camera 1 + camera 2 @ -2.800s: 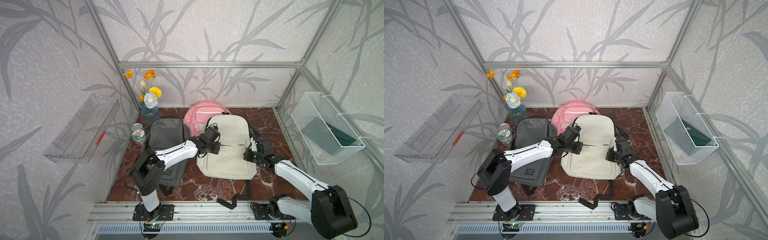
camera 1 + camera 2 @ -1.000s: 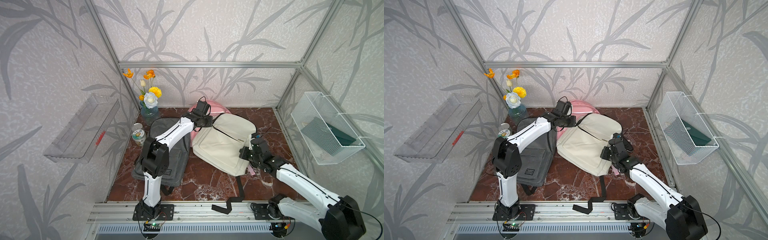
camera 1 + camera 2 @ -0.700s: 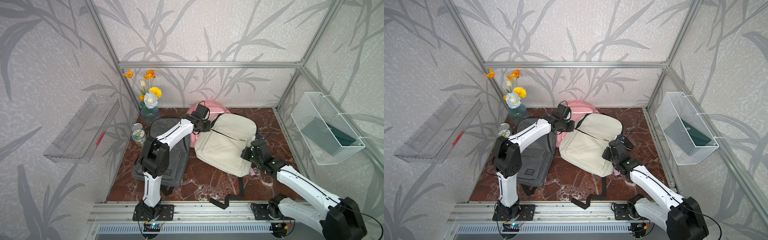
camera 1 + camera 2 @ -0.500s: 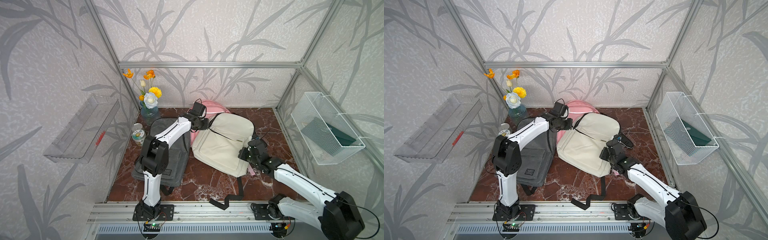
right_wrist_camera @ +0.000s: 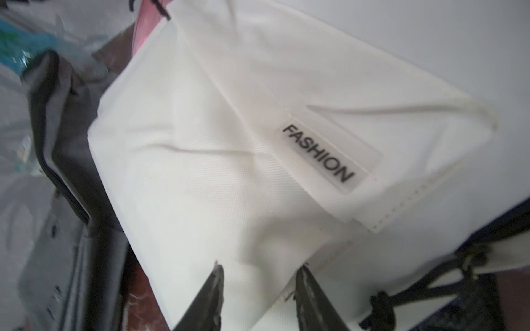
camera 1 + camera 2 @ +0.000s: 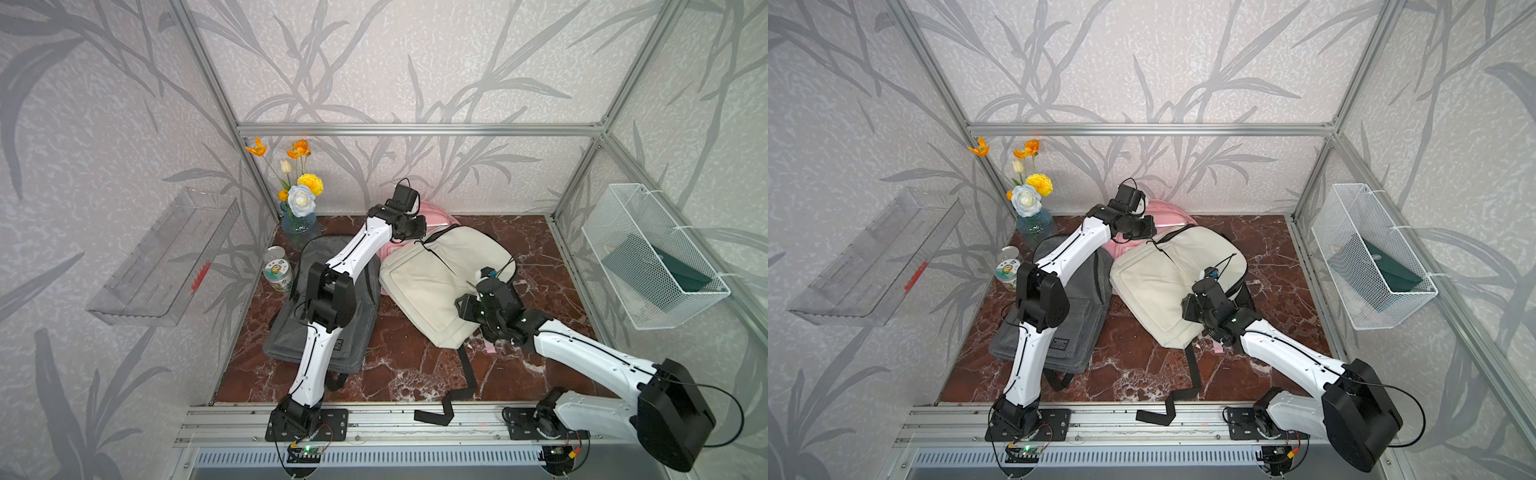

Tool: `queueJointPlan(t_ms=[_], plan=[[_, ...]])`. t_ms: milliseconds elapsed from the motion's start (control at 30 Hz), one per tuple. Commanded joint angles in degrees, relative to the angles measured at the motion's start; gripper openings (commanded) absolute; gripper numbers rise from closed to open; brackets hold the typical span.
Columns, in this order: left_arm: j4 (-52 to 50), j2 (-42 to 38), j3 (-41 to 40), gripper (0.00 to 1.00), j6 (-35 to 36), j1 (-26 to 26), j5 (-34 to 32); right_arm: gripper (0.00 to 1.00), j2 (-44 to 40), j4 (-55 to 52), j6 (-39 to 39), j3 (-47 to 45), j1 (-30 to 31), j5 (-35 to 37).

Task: Zip up the backpack
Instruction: Zip the zipper on the backpack.

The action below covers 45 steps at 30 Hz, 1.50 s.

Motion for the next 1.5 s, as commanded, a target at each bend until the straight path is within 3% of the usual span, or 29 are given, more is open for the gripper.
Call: queueJointPlan(t_ms=[0,133,333,533,667,1033,1267,1467], plan=[[-6.9,-3.8,1.4,0.4,-0.5,-0.3,-2.4,0.53,-5.0,-6.0,-2.7,2.2,-0.1,3.8],[-6.5,-12.5,-8.6,0.5,-1.9,-3.3,-7.3,0.56,-12.1,-11.8,-6.1,2.0,-5.7,5.1],[5.4,-28.7,-33.2,0.56,-4.3,-10.2,-13.0,0.52,-12.5,-13.9,-9.1,0.3,-19.3,-4.9],[18.2,-37.5,-53.3,0.58,-10.5,-13.6,-11.0,0.51,-8.2,-10.7,-8.8,-1.5,-20.7,-9.5],[23.4,-39.3,-62.2,0.58,-13.7,-14.7,-12.3,0.51,-4.8,-8.4,-8.4,-1.8,-20.6,-13.3],[28.1,-36.6,-68.7,0.59,-15.2,-14.7,-12.9,0.47,6.2,-8.5,-8.4,1.7,-14.6,-11.4],[27.2,-35.0,-68.7,0.6,-14.4,-14.7,-14.3,0.23,4.0,-11.7,-6.9,0.6,-14.6,-4.5],[26.6,-34.4,-68.3,0.6,-14.1,-14.5,-15.5,0.11,0.5,-14.5,-7.7,0.1,-14.8,0.2]])
